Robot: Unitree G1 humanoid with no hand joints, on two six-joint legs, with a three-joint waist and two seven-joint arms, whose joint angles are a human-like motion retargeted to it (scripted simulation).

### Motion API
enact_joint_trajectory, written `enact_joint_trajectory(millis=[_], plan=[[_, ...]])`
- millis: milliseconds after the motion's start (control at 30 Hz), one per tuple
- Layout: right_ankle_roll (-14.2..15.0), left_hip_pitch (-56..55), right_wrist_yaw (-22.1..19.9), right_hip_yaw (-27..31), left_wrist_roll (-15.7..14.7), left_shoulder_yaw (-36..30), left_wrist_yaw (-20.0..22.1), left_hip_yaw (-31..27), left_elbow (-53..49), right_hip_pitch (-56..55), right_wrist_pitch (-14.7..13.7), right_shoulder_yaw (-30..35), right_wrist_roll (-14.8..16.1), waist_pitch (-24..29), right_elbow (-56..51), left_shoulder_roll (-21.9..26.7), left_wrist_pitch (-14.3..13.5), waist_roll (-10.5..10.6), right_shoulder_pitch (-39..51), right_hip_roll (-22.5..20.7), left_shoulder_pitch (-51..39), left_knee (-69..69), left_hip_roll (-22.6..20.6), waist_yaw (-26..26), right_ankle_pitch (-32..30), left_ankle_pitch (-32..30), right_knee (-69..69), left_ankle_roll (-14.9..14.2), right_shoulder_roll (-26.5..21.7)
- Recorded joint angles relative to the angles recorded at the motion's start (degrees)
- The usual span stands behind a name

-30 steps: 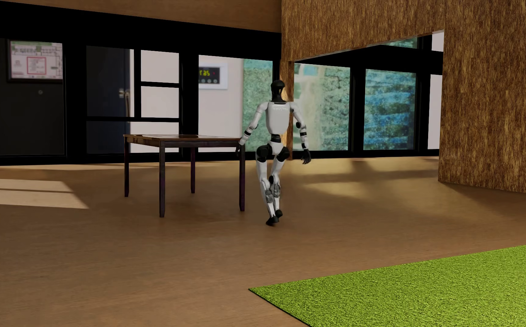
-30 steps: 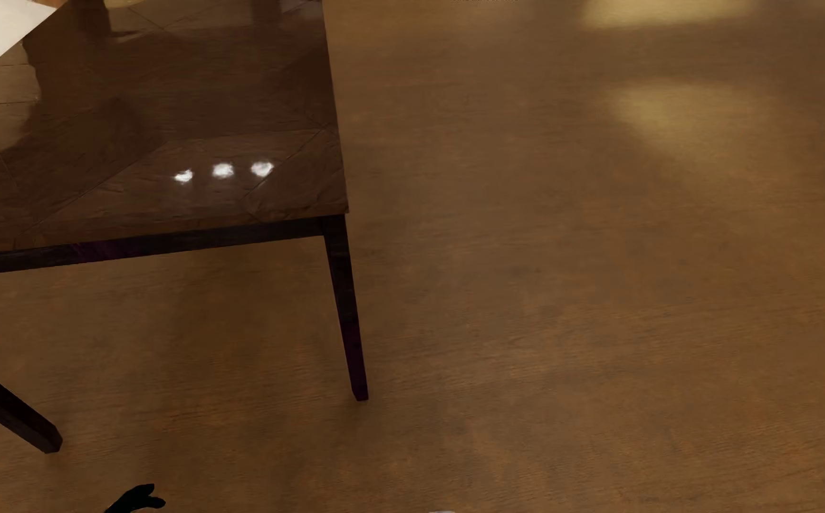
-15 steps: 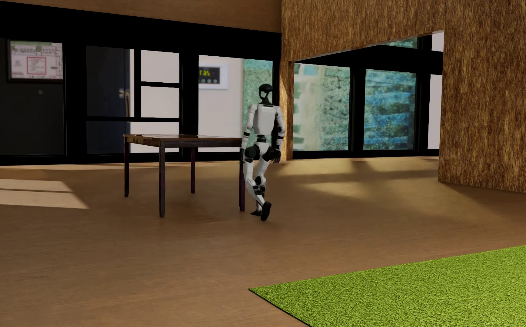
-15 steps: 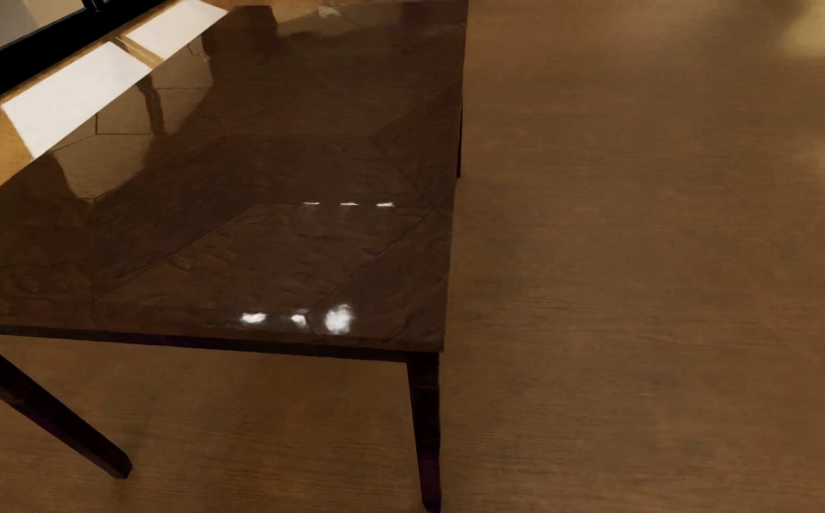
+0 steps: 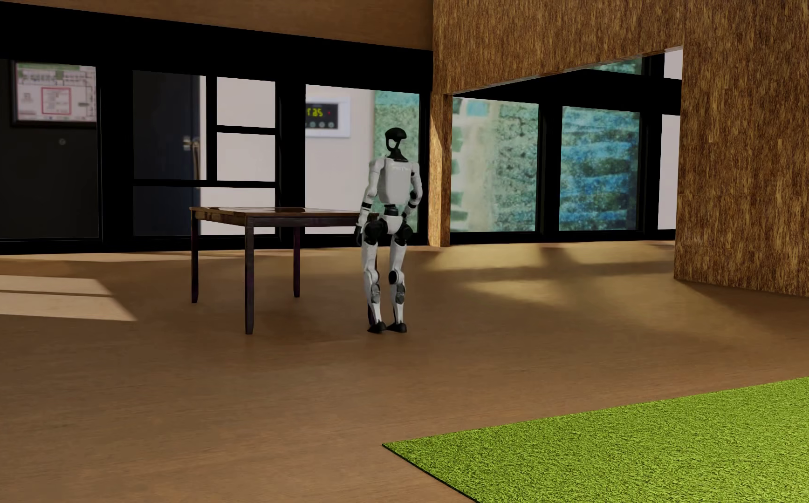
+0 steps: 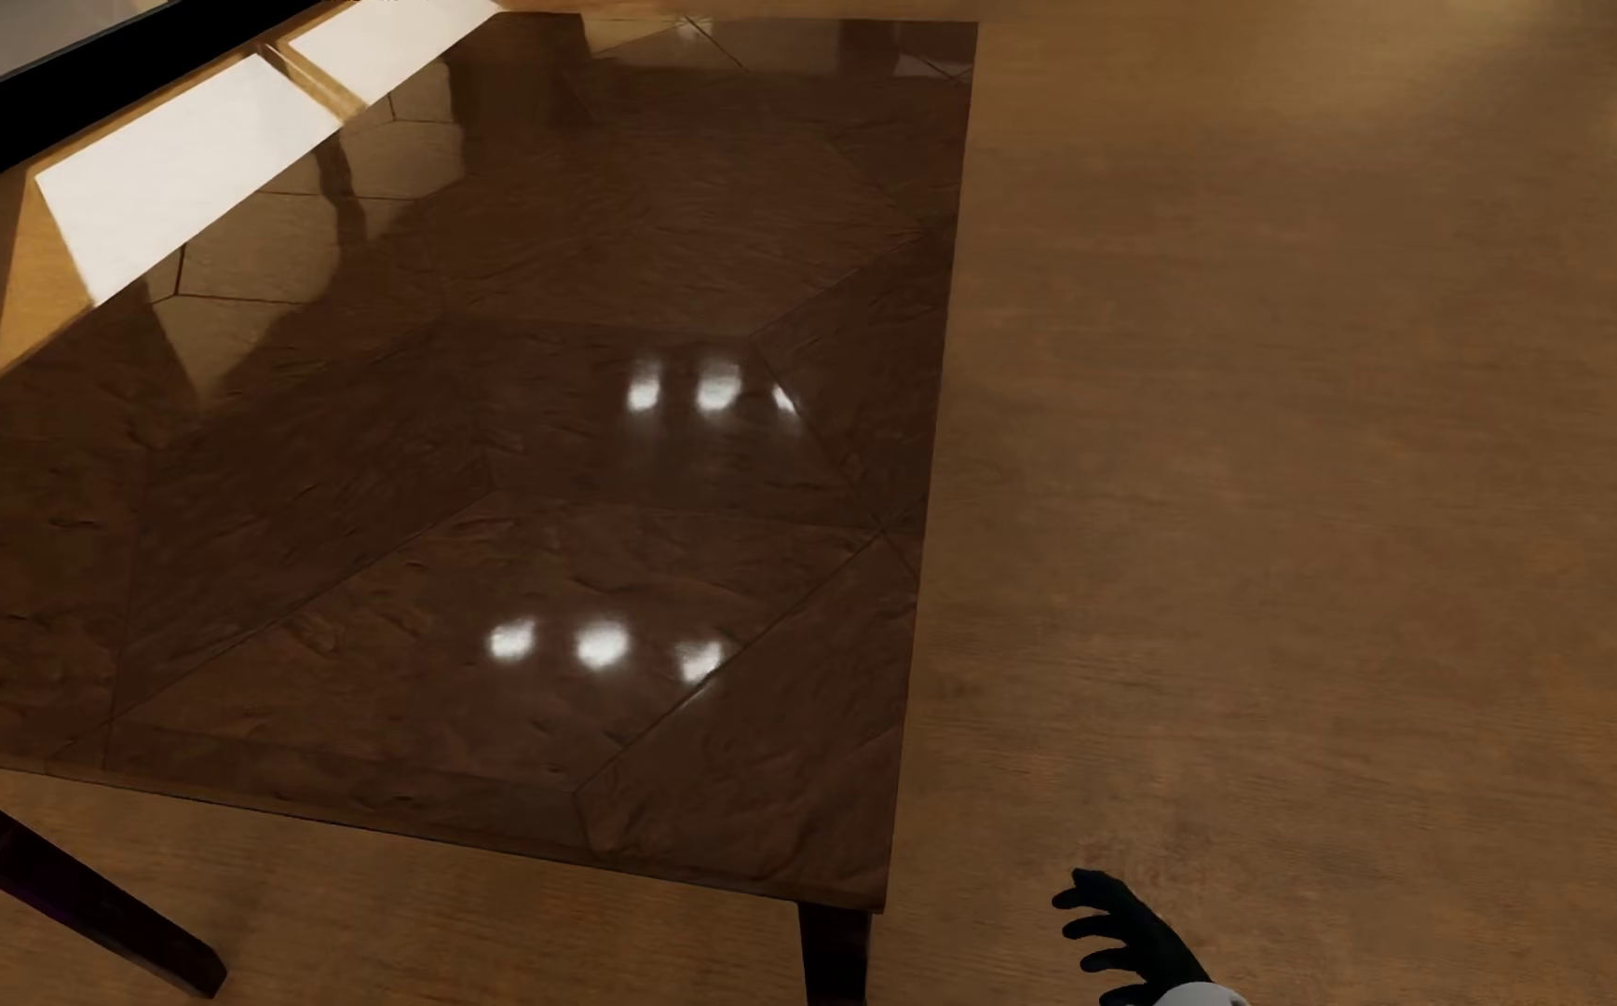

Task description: Walk towards the table

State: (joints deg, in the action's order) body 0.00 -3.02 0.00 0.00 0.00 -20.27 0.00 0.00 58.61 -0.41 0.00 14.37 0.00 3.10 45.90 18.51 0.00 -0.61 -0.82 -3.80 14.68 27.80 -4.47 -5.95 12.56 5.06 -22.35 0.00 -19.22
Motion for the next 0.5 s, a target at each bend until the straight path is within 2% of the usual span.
enact_joint_trajectory(millis=[133,233,367,500], plan=[[0.0,3.79,0.0,0.0,0.0,1.46,0.0,0.0,-3.77,1.95,0.0,11.24,0.0,-0.72,13.67,1.23,0.0,0.36,-4.5,-0.04,-7.57,-4.13,0.49,2.75,1.82,0.48,0.9,0.0,2.02],[0.0,5.47,0.0,0.0,0.0,2.81,0.0,0.0,-6.47,3.95,0.0,15.8,0.0,-0.8,20.75,1.62,0.0,0.46,-9.26,0.46,-11.0,-5.17,0.07,4.18,2.96,0.12,0.73,0.0,2.47],[0.0,7.08,0.0,0.0,0.0,3.4,0.0,0.0,-6.55,5.77,0.0,12.7,0.0,-1.49,23.21,1.73,0.0,0.37,-14.84,0.68,-10.37,-5.2,-0.39,5.94,3.31,1.3,1.03,0.0,2.38],[0.0,8.43,0.0,0.0,0.0,1.29,0.0,0.0,-3.25,6.0,0.0,7.4,0.0,-2.06,21.77,1.37,0.0,0.44,-15.35,1.1,-6.8,-5.44,-0.84,5.9,3.51,3.25,1.47,0.0,2.16]])
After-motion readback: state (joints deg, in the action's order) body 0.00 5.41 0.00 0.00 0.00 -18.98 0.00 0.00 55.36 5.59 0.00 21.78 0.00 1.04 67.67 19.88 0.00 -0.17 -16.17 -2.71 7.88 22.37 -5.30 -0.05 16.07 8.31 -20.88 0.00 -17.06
